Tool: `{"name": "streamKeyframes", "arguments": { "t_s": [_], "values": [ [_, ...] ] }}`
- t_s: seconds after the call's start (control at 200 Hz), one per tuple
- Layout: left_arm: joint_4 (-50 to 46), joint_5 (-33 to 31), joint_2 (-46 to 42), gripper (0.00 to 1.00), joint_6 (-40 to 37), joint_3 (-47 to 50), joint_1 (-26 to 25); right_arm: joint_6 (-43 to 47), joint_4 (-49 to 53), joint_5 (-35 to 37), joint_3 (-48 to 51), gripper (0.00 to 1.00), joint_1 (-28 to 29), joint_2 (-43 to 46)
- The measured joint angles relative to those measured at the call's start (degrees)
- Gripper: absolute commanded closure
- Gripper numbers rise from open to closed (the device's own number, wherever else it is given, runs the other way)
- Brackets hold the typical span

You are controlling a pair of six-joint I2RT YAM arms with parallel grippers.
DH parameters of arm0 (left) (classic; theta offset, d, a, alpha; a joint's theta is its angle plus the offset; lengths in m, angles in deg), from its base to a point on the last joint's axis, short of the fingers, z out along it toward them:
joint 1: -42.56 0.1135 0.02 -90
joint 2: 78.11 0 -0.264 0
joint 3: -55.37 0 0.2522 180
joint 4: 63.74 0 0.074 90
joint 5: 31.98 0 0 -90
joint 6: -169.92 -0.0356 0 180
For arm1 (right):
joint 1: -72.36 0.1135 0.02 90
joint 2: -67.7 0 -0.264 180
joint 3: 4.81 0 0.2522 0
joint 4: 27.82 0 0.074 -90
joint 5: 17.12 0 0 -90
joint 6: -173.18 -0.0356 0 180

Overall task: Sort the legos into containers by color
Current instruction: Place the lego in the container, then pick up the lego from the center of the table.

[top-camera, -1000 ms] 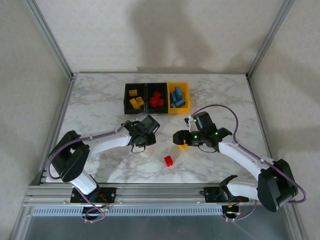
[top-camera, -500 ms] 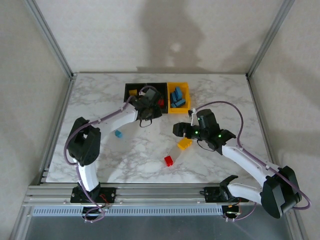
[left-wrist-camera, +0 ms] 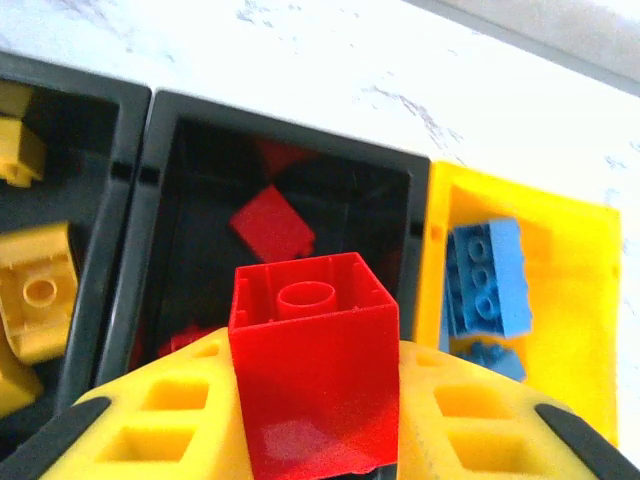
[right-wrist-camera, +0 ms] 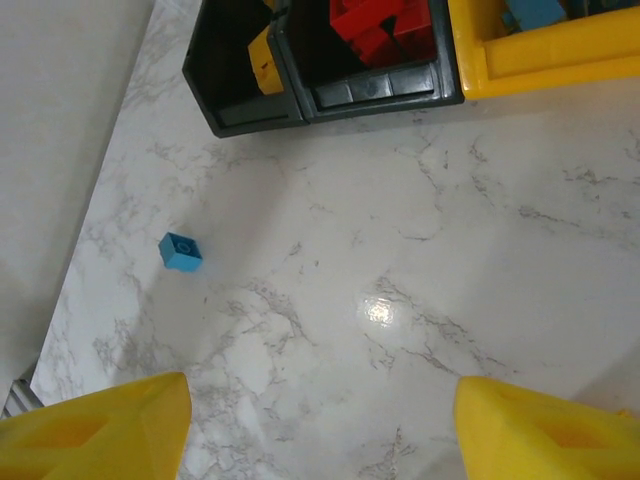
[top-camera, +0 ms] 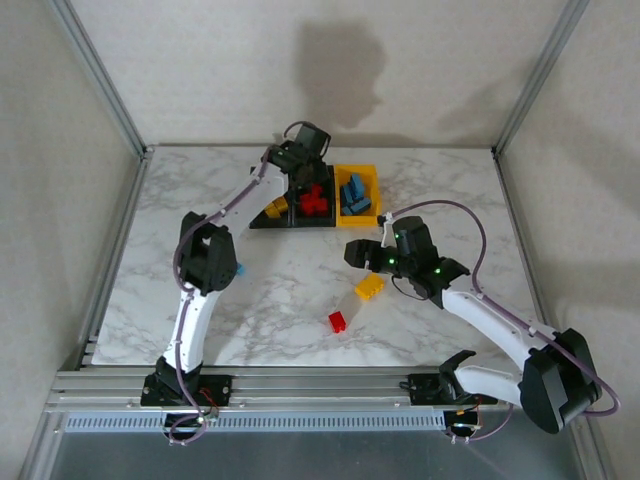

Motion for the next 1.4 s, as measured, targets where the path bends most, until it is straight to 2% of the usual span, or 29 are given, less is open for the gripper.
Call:
{"name": "streamKeyframes", "arguments": {
  "t_s": [0.225,0.496,0.641,0.906,1.061,1.402],
  "values": [
    [-1.55,0.17,5.97,0.74,-0.61,-5.11,2.1,-0.02,1.38,1.03,0.0,0.3,0.04,2.58],
    [-1.57,0.74,7.28,0.52,-1.16,-5.55,2.56,0.0,2.78,2.1,0.0,0.3,0.04,2.99],
    [-1.57,1.16,7.28,0.45,-1.33,-5.79,2.56,0.0,2.95,2.29,0.0,0.3,0.04,2.97],
    [-1.38,1.53,6.49,0.46,-1.7,-4.52,2.14,0.02,2.95,2.49,0.0,0.3,0.04,2.45],
    [-0.39,2.05,-0.79,0.44,-2.1,5.09,0.66,0.24,3.78,2.6,-0.22,0.3,0.04,1.4],
    [9.27,5.81,-29.66,0.42,-2.29,38.14,-3.93,1.11,12.76,7.15,-4.26,0.29,0.04,-0.52]
  ]
}}
